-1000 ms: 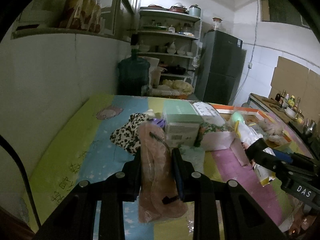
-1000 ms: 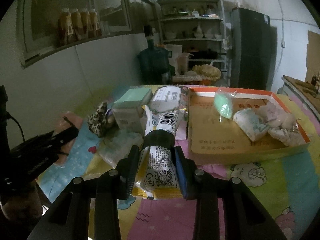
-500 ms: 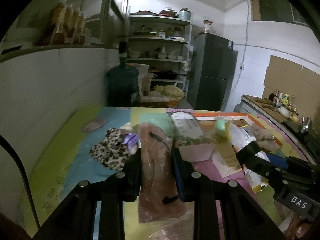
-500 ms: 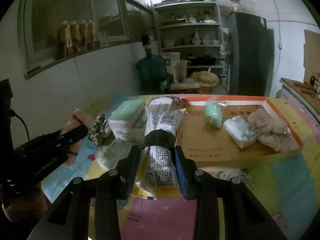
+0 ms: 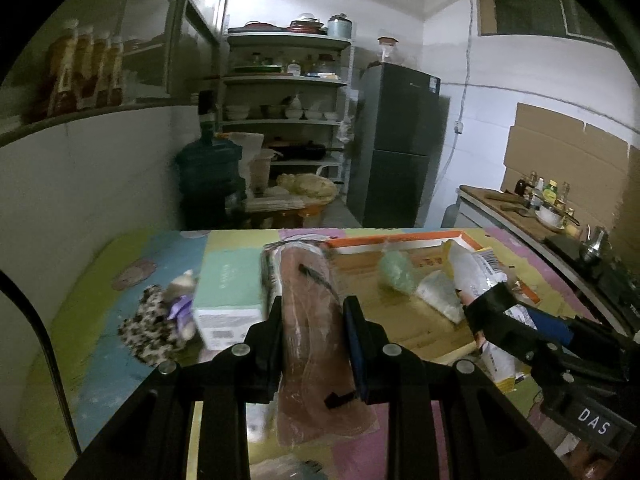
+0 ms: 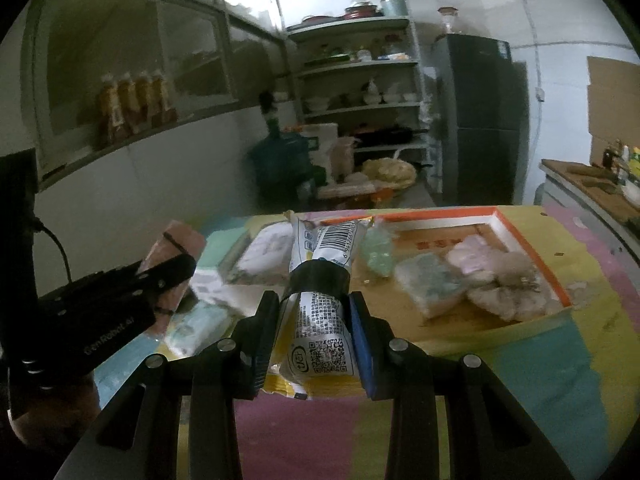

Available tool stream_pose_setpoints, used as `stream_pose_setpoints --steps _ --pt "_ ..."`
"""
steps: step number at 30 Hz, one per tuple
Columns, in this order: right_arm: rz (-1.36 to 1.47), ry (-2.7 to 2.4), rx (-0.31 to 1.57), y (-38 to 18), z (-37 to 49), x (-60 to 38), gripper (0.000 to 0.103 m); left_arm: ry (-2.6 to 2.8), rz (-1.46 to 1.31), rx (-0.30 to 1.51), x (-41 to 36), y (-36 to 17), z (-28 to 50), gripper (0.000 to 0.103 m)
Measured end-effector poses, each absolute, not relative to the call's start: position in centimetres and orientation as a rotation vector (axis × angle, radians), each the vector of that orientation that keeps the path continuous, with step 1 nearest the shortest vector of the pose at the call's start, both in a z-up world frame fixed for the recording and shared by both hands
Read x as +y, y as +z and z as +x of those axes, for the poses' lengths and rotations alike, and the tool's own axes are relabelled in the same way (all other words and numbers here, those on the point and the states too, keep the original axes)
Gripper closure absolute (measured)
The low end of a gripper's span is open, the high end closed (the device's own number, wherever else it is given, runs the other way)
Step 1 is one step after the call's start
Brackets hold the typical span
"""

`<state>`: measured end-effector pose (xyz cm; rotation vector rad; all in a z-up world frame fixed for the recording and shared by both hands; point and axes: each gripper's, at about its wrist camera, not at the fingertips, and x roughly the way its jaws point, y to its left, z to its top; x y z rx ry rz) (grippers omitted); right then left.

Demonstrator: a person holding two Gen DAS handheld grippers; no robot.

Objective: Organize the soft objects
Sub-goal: 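Carry the pink strip and snack packet with both tools over the cardboard tray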

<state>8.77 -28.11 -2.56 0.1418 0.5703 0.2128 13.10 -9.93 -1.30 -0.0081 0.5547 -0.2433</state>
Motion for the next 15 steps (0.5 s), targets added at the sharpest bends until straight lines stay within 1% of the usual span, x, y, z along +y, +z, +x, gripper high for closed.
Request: stream_pose_setpoints --steps 15 --pt "0.193 0.151 0.542 -2.2 9.9 -34.0 0.067 -0.291 0.006 0.574 -15.7 -1.5 15.8 0.075"
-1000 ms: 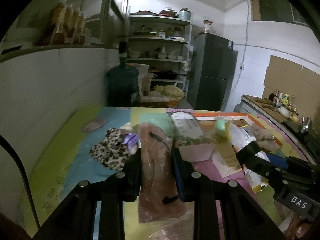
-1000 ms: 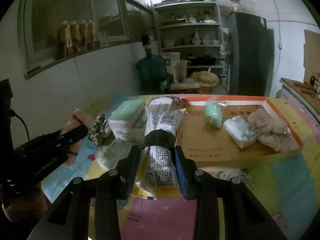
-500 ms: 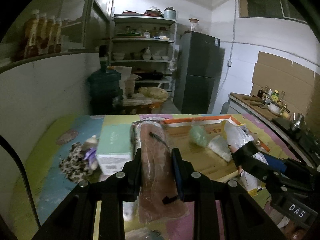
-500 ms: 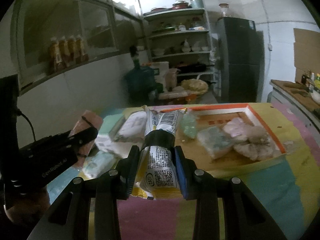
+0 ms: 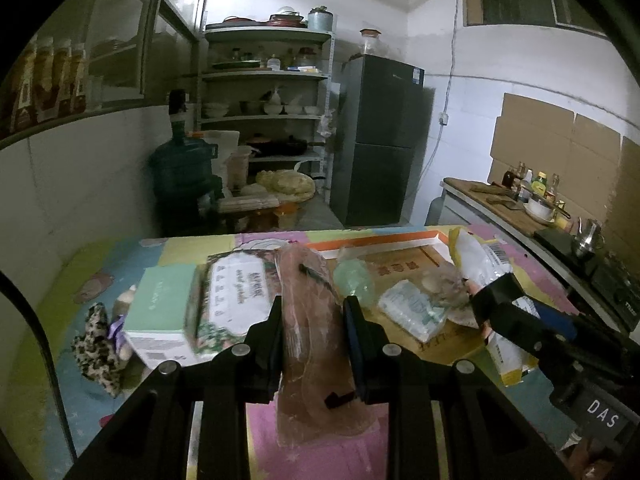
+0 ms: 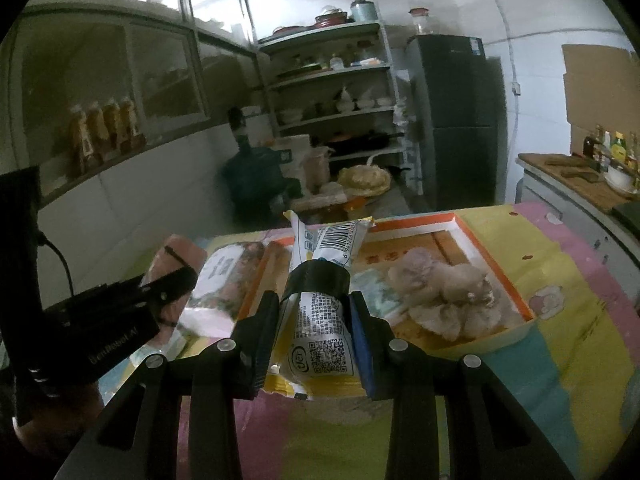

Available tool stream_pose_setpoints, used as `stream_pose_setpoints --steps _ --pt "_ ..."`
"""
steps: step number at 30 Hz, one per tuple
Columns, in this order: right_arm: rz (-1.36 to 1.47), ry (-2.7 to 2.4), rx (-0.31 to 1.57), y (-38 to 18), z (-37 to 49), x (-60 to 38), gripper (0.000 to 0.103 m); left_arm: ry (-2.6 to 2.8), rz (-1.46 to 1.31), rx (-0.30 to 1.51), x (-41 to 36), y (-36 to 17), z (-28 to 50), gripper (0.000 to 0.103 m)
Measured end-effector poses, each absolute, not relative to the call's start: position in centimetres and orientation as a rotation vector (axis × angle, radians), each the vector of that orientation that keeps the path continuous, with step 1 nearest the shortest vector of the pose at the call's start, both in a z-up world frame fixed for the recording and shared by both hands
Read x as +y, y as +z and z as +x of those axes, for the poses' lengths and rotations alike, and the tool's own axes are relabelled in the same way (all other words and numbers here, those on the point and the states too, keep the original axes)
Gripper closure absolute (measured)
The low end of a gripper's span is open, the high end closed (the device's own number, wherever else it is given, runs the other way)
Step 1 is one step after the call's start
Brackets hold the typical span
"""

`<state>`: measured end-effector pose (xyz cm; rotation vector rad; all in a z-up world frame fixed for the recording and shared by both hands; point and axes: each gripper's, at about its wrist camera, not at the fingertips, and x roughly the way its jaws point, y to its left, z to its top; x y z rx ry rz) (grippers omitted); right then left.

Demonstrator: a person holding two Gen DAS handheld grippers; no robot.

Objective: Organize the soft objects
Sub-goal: 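Carry the pink strip and snack packet with both tools over the cardboard tray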

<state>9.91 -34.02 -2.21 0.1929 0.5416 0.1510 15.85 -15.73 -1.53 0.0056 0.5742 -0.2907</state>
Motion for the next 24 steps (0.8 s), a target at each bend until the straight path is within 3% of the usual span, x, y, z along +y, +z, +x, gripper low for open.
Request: stream_pose_setpoints --steps 24 --pt "0.251 0.110 0.534 -3.1 12.4 -42.5 0.067 -0.306 0.017 0.642 -22.9 -4.2 19.4 0.075"
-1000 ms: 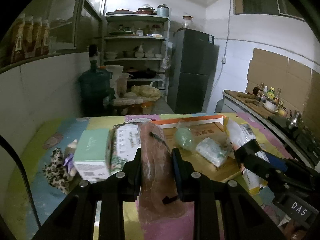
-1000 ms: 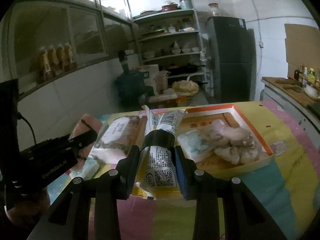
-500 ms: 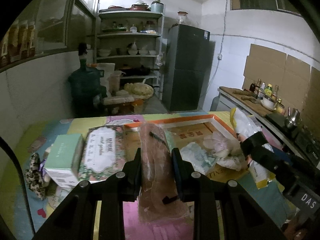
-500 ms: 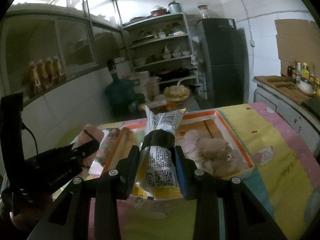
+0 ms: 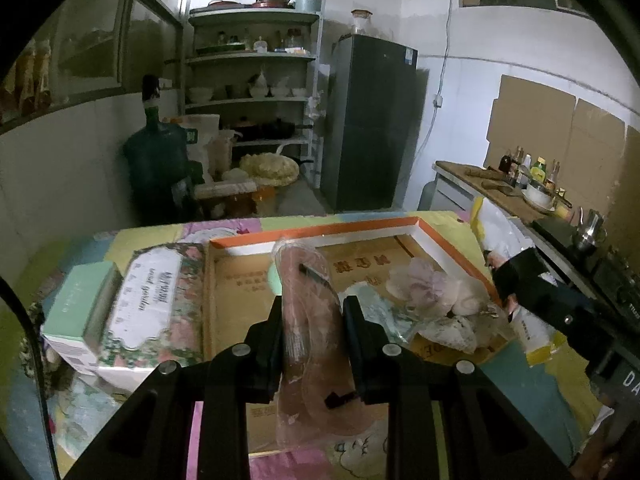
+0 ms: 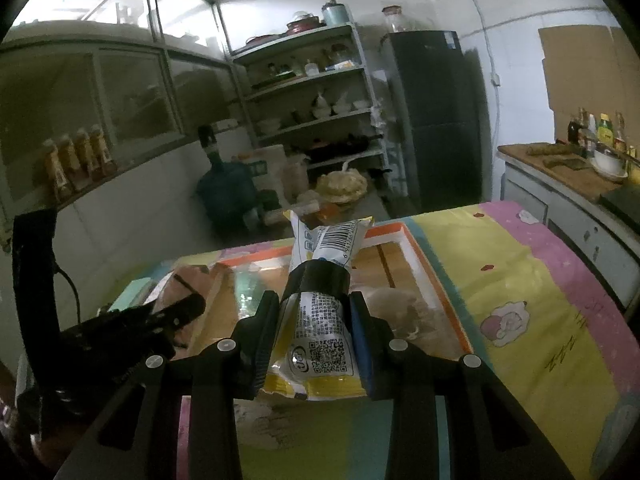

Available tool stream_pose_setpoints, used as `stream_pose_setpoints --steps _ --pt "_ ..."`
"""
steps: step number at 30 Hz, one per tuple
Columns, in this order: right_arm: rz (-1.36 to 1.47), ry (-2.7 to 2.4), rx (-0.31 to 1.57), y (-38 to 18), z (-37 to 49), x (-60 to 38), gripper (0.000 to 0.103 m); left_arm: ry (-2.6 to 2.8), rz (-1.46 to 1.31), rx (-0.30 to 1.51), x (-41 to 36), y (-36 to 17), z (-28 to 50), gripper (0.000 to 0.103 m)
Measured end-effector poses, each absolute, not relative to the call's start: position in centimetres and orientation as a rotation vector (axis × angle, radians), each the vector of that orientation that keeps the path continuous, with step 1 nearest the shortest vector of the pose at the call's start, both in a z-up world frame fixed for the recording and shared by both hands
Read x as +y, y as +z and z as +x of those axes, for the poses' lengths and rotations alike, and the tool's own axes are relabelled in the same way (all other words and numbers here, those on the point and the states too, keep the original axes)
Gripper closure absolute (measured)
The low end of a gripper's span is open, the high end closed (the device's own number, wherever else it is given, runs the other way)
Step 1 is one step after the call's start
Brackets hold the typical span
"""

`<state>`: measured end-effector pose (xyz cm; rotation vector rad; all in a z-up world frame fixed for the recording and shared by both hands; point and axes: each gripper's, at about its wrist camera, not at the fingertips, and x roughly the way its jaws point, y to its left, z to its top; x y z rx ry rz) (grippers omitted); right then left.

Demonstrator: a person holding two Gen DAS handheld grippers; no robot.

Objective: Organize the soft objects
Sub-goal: 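Carry the pink strip and snack packet with both tools over the cardboard tray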

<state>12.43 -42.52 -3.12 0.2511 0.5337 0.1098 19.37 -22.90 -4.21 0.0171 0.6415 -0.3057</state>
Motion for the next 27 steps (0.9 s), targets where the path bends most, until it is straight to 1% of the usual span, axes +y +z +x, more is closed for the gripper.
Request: stream_pose_setpoints --steps 16,27 --pt "0.243 0.157 0.587 -5.1 16.5 -42.9 0.067 -0.284 0.007 0.716 -24.4 -7.1 22.8 0.075" --pt "0.233 0.204 0.604 -5.7 18.8 -42.4 0.067 -0.258 0.006 0.740 -24.6 -8.1 23.7 0.075"
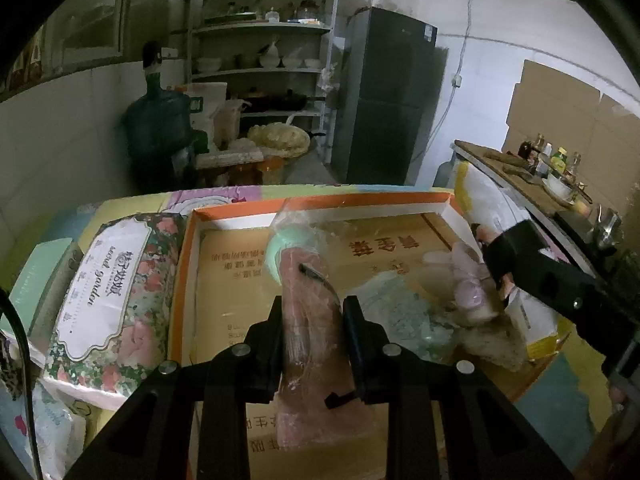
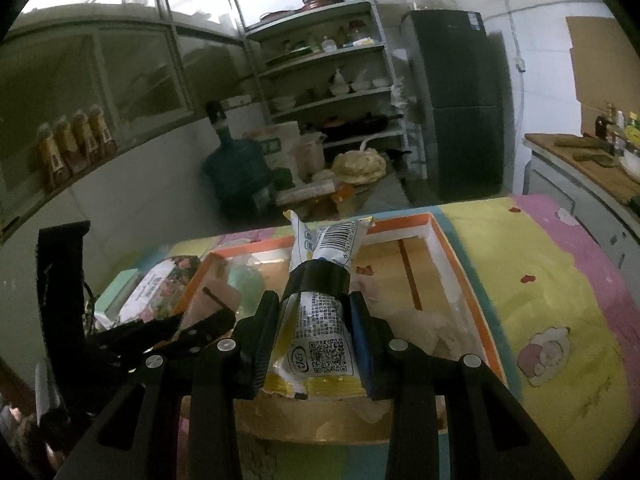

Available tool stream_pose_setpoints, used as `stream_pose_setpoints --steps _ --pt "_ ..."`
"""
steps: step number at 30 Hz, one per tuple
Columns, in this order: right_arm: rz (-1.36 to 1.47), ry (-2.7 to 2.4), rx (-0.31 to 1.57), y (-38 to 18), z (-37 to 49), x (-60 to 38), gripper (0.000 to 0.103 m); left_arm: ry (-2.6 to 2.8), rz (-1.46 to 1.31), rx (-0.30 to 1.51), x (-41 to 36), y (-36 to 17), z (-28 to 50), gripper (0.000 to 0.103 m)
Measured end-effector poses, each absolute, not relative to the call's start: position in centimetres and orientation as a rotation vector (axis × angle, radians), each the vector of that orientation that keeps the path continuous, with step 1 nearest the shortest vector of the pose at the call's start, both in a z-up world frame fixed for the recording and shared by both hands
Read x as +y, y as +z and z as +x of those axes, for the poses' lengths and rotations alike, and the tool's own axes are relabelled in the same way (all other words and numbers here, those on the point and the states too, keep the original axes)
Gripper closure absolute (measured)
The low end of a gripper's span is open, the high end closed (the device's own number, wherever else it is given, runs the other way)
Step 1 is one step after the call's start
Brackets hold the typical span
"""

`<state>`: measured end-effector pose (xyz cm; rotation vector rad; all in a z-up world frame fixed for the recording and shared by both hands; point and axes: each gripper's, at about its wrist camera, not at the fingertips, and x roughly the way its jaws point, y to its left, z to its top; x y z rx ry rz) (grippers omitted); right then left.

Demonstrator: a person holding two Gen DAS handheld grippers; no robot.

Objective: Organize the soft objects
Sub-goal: 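Carry the pink strip and snack packet with both tools over the cardboard tray, then open left tool to drop the pink strip while right tool releases the snack packet in the tray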

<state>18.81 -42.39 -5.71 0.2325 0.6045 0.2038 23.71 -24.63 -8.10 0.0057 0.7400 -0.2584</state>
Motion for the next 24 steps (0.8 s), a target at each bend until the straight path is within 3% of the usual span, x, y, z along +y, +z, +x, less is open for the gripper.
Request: stream_pose_setpoints --steps 24 --pt "0.212 0.222 0.696 -7.9 22.2 -41.3 0.067 -0.278 -0.004 0.810 -25.2 -9.8 25.7 0.075"
